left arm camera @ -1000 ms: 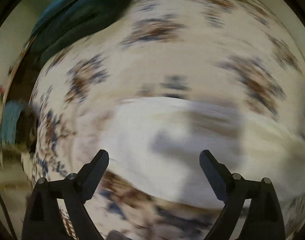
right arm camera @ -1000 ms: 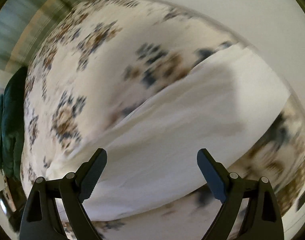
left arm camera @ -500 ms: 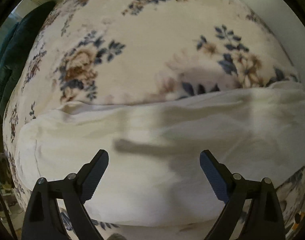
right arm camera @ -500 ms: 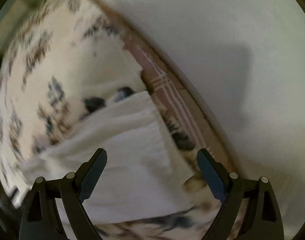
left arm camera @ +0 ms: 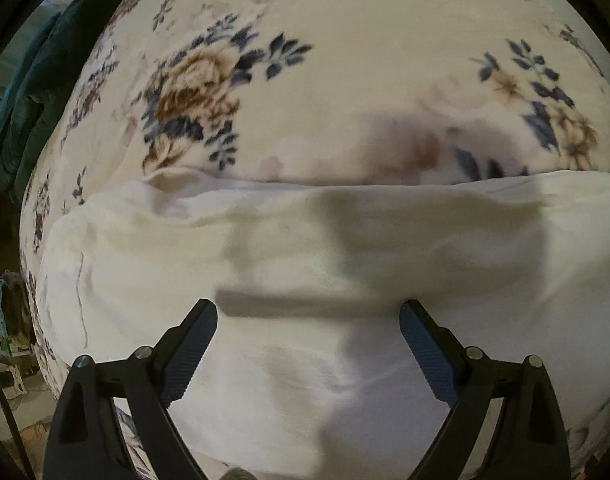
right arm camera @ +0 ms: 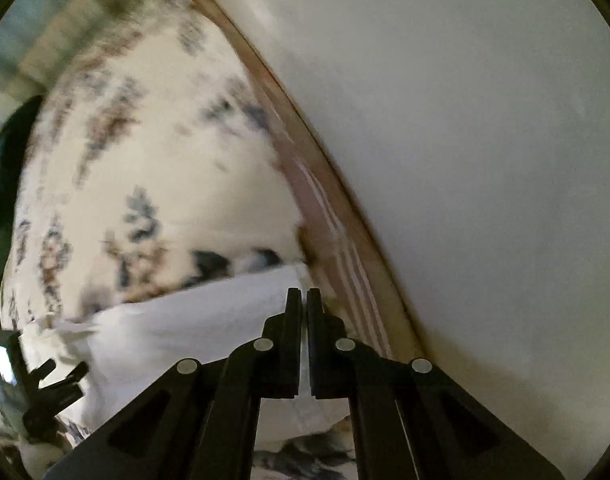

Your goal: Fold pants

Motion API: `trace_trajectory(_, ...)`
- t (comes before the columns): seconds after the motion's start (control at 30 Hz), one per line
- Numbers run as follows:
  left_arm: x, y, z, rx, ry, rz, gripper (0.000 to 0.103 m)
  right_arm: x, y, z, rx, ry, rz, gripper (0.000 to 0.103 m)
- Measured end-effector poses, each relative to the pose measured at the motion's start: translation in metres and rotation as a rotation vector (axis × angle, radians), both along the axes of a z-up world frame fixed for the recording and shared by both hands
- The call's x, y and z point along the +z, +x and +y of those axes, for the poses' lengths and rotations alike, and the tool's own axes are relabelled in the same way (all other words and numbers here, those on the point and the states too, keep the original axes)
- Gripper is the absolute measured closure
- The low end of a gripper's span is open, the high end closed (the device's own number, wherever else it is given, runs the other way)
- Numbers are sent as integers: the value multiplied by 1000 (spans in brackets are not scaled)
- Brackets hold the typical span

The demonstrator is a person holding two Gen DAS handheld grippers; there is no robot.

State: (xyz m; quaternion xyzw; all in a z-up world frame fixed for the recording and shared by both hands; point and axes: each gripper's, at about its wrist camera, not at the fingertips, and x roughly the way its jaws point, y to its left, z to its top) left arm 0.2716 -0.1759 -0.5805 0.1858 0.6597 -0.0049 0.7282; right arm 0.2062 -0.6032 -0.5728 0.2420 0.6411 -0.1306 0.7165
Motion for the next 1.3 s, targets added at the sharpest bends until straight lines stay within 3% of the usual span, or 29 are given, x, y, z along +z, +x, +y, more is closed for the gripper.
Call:
trace_trajectory(0.1,-1,-2,2,1,3,5,9,-17,-3,7,32,-7,78,90)
trace_trajectory(0.17,-2,-4,3,-2,3,9,9,-10,-11,7,5,-5,41,55)
trace_trajectory(0.2,-1,-4,3,-4,4,9,9,-7,-17,2,-31,10,26,27)
trace_trajectory(0.23,-1,-6,3,-5,6,10,9,-4,-26,-3,-79,33,14,22)
trace_trajectory(0.37,17,-14,2,-8,-1,-41,9,5,-72,-12,-261,100,14,22)
trace_trajectory(0.43,30,-22,-2,-25,-7,-84,9,9,-95,-2,-330,85,10,23)
trace_trajectory(0.53,40,-34,-13,-64,-16,-120,9,15,-120,19,-373,74,-43,39)
trace_trajectory(0.67,30,-41,-19,-97,3,-93,9,-11,-119,27,-449,281,-132,39)
trace_trajectory(0.7,28,-41,-17,-88,-1,-77,9,-22,-115,29,-477,314,-145,50)
trace_trajectory(0.73,26,-41,-13,-75,-7,-61,9,-31,-107,33,-492,320,-139,77)
trace_trajectory(0.77,25,-40,-8,-63,-9,-51,9,-36,-101,37,-488,305,-113,87)
trace_trajectory(0.83,29,-42,0,-48,-6,-63,9,-28,-87,47,-441,226,-99,90)
trace_trajectory(0.9,34,-43,10,-33,4,-81,9,-12,-76,59,-344,96,-90,90)
trace_trajectory(0.97,37,-43,25,1,7,-86,9,-21,-76,57,-325,36,-34,90)
trace_trajectory(1.03,36,-42,40,41,7,-74,9,-62,-90,49,-397,161,112,90)
trace_trajectory(1.1,40,-40,59,93,-7,-69,9,-72,-97,44,-465,249,154,87)
trace_trajectory(1.17,48,-39,76,135,-24,-85,9,-45,-95,43,-474,214,158,62)
trace_trajectory(1.2,53,-37,88,159,-36,-102,9,-20,-94,45,-482,163,130,43)
trace_trajectory(1.3,61,-32,120,202,-33,-142,9,53,-84,72,-443,44,-7,39)
